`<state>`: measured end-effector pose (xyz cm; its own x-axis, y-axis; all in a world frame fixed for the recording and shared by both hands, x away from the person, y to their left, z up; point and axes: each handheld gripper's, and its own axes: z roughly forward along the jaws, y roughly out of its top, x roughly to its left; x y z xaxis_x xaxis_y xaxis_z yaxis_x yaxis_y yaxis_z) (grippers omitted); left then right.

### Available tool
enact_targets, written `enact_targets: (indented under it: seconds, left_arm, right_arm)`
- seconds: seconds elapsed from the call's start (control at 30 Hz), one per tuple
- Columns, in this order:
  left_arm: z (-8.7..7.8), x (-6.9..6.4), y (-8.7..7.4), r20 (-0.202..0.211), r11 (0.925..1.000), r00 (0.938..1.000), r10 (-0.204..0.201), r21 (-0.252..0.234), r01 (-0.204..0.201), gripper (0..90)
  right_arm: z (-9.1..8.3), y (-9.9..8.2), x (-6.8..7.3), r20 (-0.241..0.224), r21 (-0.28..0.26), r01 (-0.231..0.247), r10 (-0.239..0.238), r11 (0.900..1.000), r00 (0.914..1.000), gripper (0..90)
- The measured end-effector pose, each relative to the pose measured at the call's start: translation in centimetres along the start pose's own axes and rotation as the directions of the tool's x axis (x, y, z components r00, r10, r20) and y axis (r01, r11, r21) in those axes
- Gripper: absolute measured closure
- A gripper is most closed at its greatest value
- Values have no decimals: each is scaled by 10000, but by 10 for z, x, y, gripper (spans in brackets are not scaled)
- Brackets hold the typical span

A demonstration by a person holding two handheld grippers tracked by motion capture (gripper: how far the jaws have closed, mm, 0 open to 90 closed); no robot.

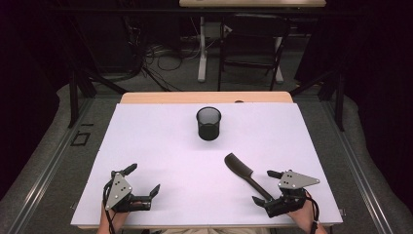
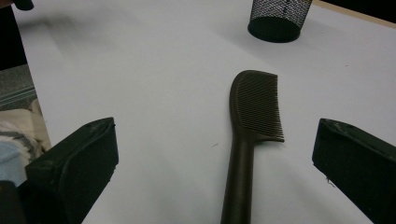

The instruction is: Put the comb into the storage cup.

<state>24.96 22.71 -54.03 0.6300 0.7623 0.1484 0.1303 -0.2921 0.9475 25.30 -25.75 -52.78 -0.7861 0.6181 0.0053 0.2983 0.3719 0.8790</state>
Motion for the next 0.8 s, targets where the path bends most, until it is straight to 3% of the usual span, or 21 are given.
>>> enact_targets:
  seconds: [0.1, 0.33, 0.6, 0.7, 0.8]
  left_arm:
    - [0, 0, 0, 3, 10000, 10000, 0, 22, -1, 1]
    - [2, 0, 0, 45, 10000, 10000, -19, 65, 18, 1]
    - [3, 1, -1, 15, 9999, 9999, -136, 97, 136, 0]
    - [4, 1, -1, 34, 9999, 10000, -86, 141, 86, 1]
    - [4, 1, 0, 27, 9998, 10000, -31, 202, 30, 1]
  right_arm:
    - [2, -1, 1, -148, 149, 19, -17, 9999, 9999, 25]
    - [4, -2, 2, -295, 497, 64, -50, 9987, 9996, 210]
    - [3, -5, 1, -181, 986, -5, 23, 9951, 9998, 600]
    - [4, -7, 2, -164, 1201, 255, -237, 9924, 9996, 825]
    - [4, -7, 4, -100, 1370, 423, -413, 9897, 9991, 896]
